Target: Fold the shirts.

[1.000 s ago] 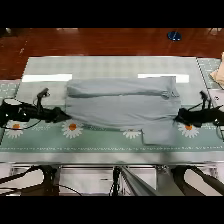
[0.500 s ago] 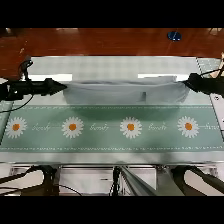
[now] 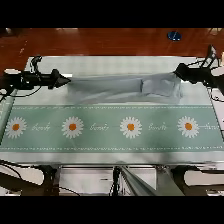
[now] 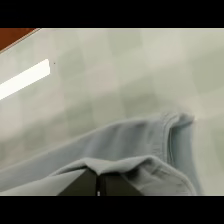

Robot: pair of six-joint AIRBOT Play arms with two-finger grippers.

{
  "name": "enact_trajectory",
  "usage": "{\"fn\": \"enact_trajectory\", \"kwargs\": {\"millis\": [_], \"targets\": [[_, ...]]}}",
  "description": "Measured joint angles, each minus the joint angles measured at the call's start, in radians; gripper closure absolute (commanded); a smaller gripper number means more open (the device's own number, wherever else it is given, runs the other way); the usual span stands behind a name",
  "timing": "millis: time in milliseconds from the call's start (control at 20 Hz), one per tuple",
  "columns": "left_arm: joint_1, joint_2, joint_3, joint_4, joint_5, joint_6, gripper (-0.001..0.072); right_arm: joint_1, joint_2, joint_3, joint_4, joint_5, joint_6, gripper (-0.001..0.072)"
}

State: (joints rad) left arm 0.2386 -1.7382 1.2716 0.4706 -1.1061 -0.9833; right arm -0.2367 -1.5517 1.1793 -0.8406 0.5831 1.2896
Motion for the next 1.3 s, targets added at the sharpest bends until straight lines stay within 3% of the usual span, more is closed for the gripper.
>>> {"fn": "enact_trajectory", "kwargs": {"millis": [50, 100, 150, 250, 400, 500, 550, 750, 950, 1300], "targets": [[0.000, -0.022, 0.012, 0.000, 0.000, -0.002, 0.0472, 0.000, -0.028, 0.008, 0.001, -0.003, 0.002, 0.0604], [0.001, -0.041, 0.022, 0.000, 0.004, -0.009, 0.0331, 0.002, -0.051, 0.014, 0.002, -0.011, 0.003, 0.0472], [0.001, -0.056, 0.028, 0.001, 0.003, -0.012, 0.0304, 0.002, -0.072, 0.018, 0.000, -0.016, 0.005, 0.0396], [0.009, -0.077, 0.039, 0.001, 0.001, -0.013, 0.0304, 0.002, -0.089, 0.025, 0.005, -0.030, 0.005, 0.0296], [0.058, -0.086, 0.075, 0.000, -0.026, -0.016, 0.0319, -0.021, -0.061, 0.055, 0.002, -0.018, -0.007, 0.0294], [0.107, -0.081, 0.110, 0.002, -0.077, -0.018, 0.0385, -0.059, -0.026, 0.099, -0.059, 0.013, -0.005, 0.0265], [0.131, -0.074, 0.125, 0.001, -0.094, -0.018, 0.0392, -0.083, -0.014, 0.134, -0.113, 0.047, 0.016, 0.0190], [0.195, -0.014, 0.156, 0.034, -0.159, -0.015, 0.0392, -0.192, -0.055, 0.282, -0.266, 0.328, 0.044, 0.0131], [0.201, 0.048, 0.165, 0.082, -0.180, -0.014, 0.0392, -0.291, -0.170, 0.351, -0.098, 0.562, 0.006, 0.0130], [0.173, 0.076, 0.167, 0.105, -0.190, -0.013, 0.0392, -0.326, -0.321, 0.374, 0.050, 0.690, -0.013, 0.0131]]}}
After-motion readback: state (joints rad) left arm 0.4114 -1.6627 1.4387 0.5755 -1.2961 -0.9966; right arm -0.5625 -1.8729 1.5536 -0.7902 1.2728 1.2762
